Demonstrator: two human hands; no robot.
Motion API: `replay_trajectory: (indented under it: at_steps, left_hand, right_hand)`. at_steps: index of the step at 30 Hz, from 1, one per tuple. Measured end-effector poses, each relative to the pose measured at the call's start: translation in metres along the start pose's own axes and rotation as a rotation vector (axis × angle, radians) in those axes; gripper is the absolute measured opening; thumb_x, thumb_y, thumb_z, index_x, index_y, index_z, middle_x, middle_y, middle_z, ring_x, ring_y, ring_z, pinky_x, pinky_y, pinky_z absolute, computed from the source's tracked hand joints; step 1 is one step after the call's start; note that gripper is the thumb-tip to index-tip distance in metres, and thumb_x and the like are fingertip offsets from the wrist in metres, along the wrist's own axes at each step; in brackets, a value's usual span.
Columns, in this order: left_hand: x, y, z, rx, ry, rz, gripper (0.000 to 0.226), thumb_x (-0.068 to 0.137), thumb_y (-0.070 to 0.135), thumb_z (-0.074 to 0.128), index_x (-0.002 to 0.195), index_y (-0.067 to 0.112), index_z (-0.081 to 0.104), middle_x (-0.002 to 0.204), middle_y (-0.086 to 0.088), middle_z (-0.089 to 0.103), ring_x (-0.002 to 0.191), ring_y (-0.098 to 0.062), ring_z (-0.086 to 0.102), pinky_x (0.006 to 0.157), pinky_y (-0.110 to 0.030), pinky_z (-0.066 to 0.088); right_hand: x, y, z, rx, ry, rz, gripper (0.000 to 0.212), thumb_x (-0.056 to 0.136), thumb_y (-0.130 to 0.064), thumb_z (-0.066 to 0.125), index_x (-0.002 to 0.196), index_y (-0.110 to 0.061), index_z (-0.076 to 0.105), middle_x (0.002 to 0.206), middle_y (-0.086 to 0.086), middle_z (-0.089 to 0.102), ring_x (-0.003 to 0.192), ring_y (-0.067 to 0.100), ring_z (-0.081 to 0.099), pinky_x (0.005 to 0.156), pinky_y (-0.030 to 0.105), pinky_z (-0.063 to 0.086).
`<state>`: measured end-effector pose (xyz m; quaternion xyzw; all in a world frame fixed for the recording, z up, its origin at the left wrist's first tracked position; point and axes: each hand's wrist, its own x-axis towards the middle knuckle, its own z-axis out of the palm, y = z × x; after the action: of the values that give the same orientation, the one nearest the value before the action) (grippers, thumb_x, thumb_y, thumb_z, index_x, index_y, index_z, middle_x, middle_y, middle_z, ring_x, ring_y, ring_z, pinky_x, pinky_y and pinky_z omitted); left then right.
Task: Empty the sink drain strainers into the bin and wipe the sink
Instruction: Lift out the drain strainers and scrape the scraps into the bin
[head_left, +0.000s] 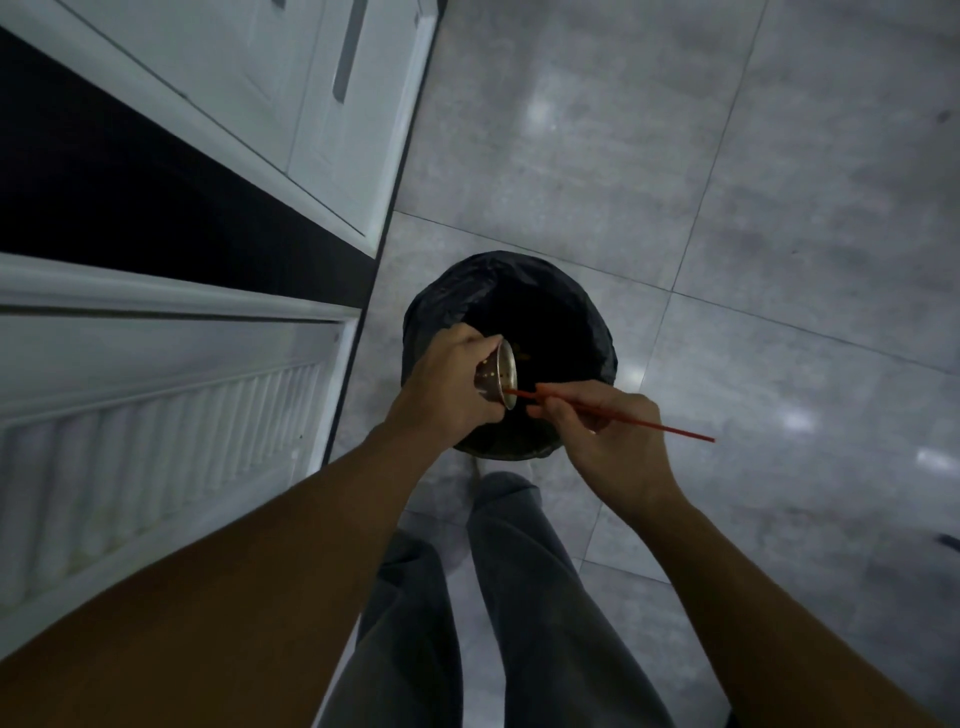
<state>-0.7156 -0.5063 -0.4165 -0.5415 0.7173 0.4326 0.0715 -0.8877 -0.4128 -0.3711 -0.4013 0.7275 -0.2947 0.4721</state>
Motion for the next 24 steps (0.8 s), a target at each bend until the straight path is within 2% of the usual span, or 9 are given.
replay_trajectory:
  at_steps: [3, 6, 11, 14, 16, 18, 21, 24]
  left_hand:
    - [0.001, -0.002, -0.003, 0.003, -0.001, -0.016, 0.089, 0.066, 0.028, 0.089, 0.146, 0.018, 0.049, 0.135, -0.001, 0.049, 0.124, -0.020, 0.047, 0.100, -0.033, 0.045]
    - [-0.001, -0.005, -0.006, 0.006, 0.000, -0.015, 0.088, 0.067, 0.028, 0.089, 0.145, 0.017, 0.050, 0.133, -0.002, 0.049, 0.123, -0.019, 0.047, 0.098, -0.029, 0.043]
    - [-0.004, -0.006, -0.010, 0.021, -0.027, -0.048, 0.089, 0.069, 0.028, 0.088, 0.147, 0.014, 0.047, 0.137, -0.006, 0.049, 0.130, -0.023, 0.043, 0.105, -0.038, 0.044]
    - [-0.002, -0.003, -0.010, 0.002, -0.055, -0.101, 0.096, 0.068, 0.028, 0.089, 0.150, 0.017, 0.040, 0.141, -0.008, 0.048, 0.133, -0.025, 0.042, 0.108, -0.041, 0.043]
    - [-0.002, 0.001, -0.009, -0.040, -0.055, -0.114, 0.092, 0.066, 0.030, 0.090, 0.146, 0.021, 0.045, 0.138, -0.008, 0.050, 0.127, -0.024, 0.047, 0.104, -0.039, 0.046]
    - [-0.004, 0.003, -0.010, -0.064, -0.050, -0.104, 0.084, 0.065, 0.030, 0.091, 0.140, 0.021, 0.052, 0.132, -0.007, 0.054, 0.120, -0.022, 0.051, 0.100, -0.036, 0.050]
    - [-0.006, 0.001, -0.015, -0.111, -0.058, -0.089, 0.079, 0.065, 0.028, 0.092, 0.135, 0.018, 0.058, 0.128, -0.006, 0.060, 0.119, -0.021, 0.056, 0.101, -0.040, 0.053]
    - [-0.007, -0.001, -0.020, -0.133, -0.057, -0.076, 0.077, 0.064, 0.027, 0.093, 0.133, 0.016, 0.061, 0.126, -0.006, 0.062, 0.118, -0.021, 0.056, 0.100, -0.041, 0.053]
  right_hand:
    - [0.002, 0.001, 0.002, -0.045, 0.041, -0.014, 0.022, 0.094, -0.011, 0.067, 0.103, -0.030, 0.071, 0.098, -0.012, 0.074, 0.095, -0.001, 0.070, 0.086, 0.014, 0.055]
    - [0.000, 0.002, -0.001, -0.035, 0.081, 0.008, 0.017, 0.095, -0.009, 0.066, 0.107, -0.016, 0.075, 0.098, -0.004, 0.077, 0.094, 0.003, 0.073, 0.089, 0.024, 0.059]
    - [-0.006, 0.002, -0.016, 0.063, 0.087, 0.051, 0.018, 0.095, -0.007, 0.065, 0.110, -0.005, 0.074, 0.098, 0.005, 0.078, 0.094, 0.010, 0.075, 0.091, 0.035, 0.060]
    - [-0.005, -0.003, -0.013, 0.087, -0.004, 0.045, 0.018, 0.095, -0.007, 0.065, 0.110, -0.006, 0.075, 0.098, 0.003, 0.078, 0.095, 0.009, 0.075, 0.091, 0.032, 0.060]
    - [-0.002, -0.005, -0.006, 0.079, -0.036, 0.022, 0.018, 0.094, -0.006, 0.066, 0.109, -0.007, 0.075, 0.099, 0.001, 0.078, 0.096, 0.007, 0.074, 0.090, 0.029, 0.060]
    - [0.001, -0.007, 0.000, 0.052, -0.013, 0.008, 0.017, 0.095, -0.009, 0.066, 0.109, -0.010, 0.076, 0.102, 0.000, 0.077, 0.098, 0.006, 0.072, 0.090, 0.026, 0.059]
    - [0.004, -0.005, 0.005, 0.016, 0.031, -0.003, 0.016, 0.095, -0.012, 0.067, 0.107, -0.019, 0.076, 0.103, -0.003, 0.076, 0.098, 0.004, 0.072, 0.090, 0.022, 0.058]
    - [0.001, 0.000, 0.003, -0.024, 0.056, 0.004, 0.017, 0.095, -0.011, 0.067, 0.106, -0.020, 0.074, 0.101, -0.003, 0.076, 0.097, 0.004, 0.072, 0.091, 0.025, 0.058]
